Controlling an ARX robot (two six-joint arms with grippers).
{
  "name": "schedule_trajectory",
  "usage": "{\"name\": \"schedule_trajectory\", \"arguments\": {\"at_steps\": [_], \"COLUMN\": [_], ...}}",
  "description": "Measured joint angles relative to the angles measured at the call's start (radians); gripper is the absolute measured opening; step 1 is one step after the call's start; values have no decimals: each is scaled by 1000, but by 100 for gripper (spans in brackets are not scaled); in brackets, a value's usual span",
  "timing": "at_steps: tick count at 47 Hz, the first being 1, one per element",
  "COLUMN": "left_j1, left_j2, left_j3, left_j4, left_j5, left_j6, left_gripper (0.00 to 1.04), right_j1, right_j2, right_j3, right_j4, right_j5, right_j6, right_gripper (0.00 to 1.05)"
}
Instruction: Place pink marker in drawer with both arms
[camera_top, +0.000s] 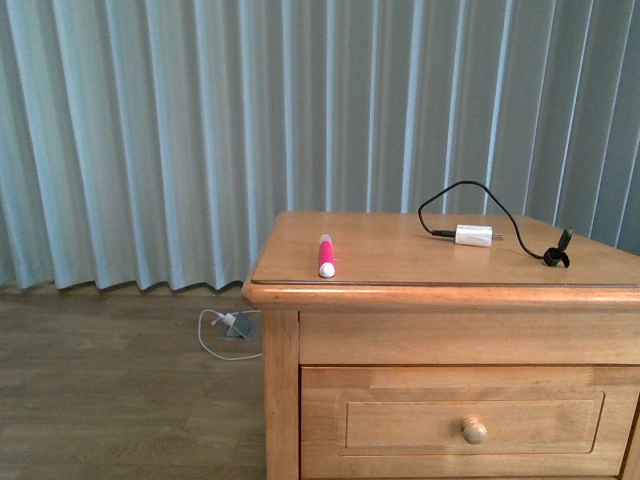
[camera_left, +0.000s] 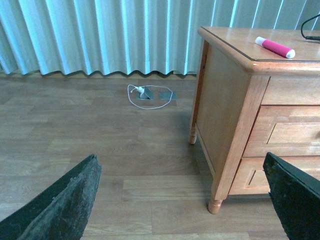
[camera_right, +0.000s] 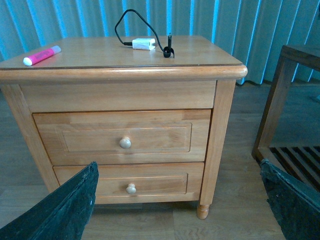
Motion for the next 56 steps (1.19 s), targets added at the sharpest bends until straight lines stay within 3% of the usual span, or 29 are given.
{"name": "schedule_trajectory", "arguments": {"at_steps": [43,44,48,50,53,56], "left_j1": [0,0,0,0,0,0], "left_j2": [0,0,0,0,0,0], "left_j3": [0,0,0,0,0,0], "left_j4": [0,0,0,0,0,0], "left_j5": [0,0,0,0,0,0], "left_j6": [0,0,0,0,0,0], "left_gripper": [99,99,99,99,99,99], "right_j1": [0,13,123,146,155,137], "right_j2": [0,9,111,168,265,421], "right_j3": [0,2,51,60,80,122], "right_j4": [0,-11,-115,-125,-92,29], "right_j5": [0,43,379,486,533,462], "right_j6": [0,4,60,87,109,121], "right_gripper": [96,96,96,96,96,96]}}
